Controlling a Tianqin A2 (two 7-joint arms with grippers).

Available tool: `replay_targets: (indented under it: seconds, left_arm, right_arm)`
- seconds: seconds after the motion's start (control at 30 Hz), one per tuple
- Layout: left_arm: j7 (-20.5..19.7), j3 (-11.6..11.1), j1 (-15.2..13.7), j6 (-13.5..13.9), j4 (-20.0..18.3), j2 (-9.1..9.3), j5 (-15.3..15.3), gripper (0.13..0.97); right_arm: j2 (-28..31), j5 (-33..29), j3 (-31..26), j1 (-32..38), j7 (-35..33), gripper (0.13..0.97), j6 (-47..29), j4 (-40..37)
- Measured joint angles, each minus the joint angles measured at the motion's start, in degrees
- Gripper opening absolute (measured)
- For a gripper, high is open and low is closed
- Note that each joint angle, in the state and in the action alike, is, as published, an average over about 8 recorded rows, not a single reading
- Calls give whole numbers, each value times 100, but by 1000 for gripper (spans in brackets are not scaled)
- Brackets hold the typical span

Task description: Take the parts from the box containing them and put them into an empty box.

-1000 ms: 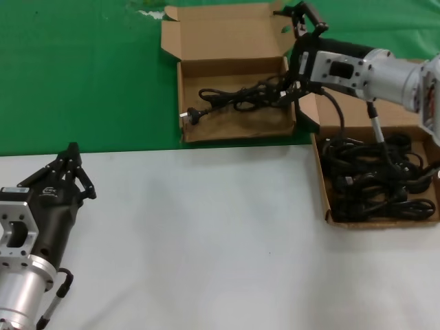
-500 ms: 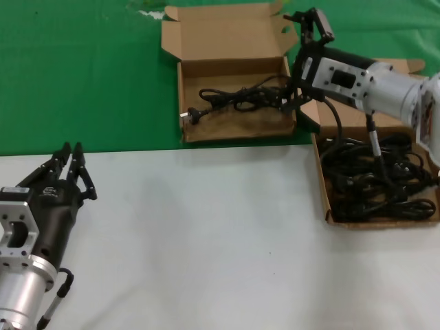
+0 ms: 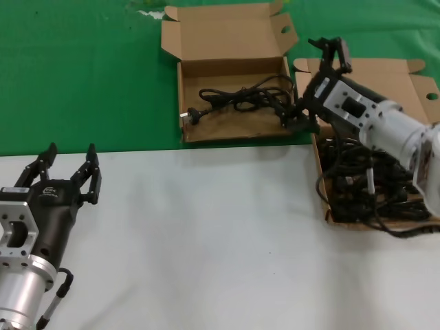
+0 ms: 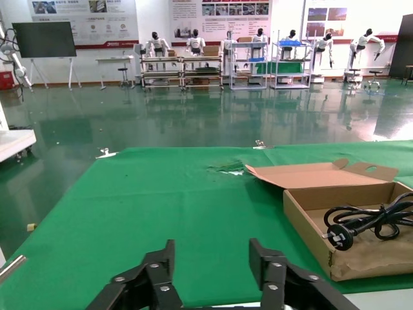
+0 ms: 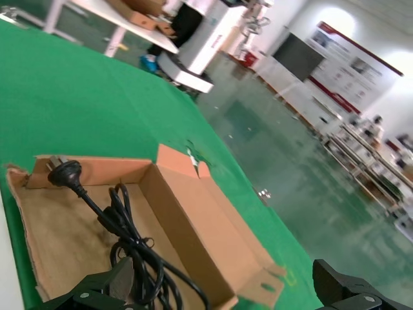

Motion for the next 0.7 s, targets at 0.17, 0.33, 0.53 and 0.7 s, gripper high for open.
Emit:
replay_targets:
  seconds: [0.17, 0.33, 0.53, 0.7]
  left_arm:
    - [0, 0, 0, 0, 0, 0, 0, 397]
    - [0, 0, 0, 0, 0, 0, 0, 530]
    - [0, 0, 0, 0, 0, 0, 0, 656]
    - [0, 0, 0, 0, 0, 0, 0, 771]
  right_arm:
    - [38, 78, 98, -442, 358, 966, 276, 441]
    - [77, 157, 197, -891, 718, 966, 553, 888]
    - [124, 253, 316, -1433, 1148, 966, 887, 1425]
    - [162, 331, 414, -1880, 1509, 966, 1163, 1869]
